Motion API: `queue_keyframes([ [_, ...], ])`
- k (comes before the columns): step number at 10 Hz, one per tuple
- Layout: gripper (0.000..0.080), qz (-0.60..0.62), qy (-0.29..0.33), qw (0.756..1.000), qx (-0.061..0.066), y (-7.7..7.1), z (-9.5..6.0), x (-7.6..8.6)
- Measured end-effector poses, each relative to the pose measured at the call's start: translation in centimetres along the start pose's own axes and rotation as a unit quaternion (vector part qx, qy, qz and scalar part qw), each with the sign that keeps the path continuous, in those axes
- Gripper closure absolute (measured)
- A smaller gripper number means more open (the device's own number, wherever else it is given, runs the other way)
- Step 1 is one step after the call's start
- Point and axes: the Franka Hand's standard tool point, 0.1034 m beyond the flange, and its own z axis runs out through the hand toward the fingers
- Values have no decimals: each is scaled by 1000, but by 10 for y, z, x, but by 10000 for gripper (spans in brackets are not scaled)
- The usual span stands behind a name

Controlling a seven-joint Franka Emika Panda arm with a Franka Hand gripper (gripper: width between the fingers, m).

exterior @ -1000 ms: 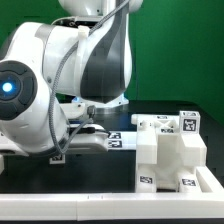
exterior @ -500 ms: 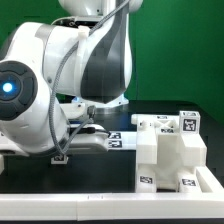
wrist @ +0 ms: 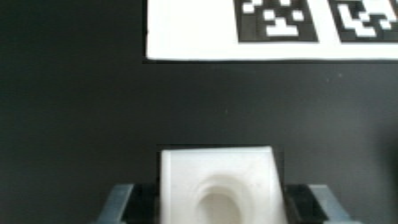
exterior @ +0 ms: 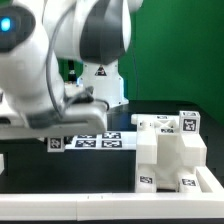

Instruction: Assemble chair

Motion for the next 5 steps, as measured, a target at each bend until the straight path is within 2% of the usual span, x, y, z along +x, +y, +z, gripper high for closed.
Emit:
queue_keyframes([
  [1,520,2,29,1000,-4,2,2,-3],
  [3,519,0,103,995,-17,6,-1,5],
  [4,519,4,143,989,-21,8,1,5],
  [5,519,17,187,982,-21,4,5,12],
])
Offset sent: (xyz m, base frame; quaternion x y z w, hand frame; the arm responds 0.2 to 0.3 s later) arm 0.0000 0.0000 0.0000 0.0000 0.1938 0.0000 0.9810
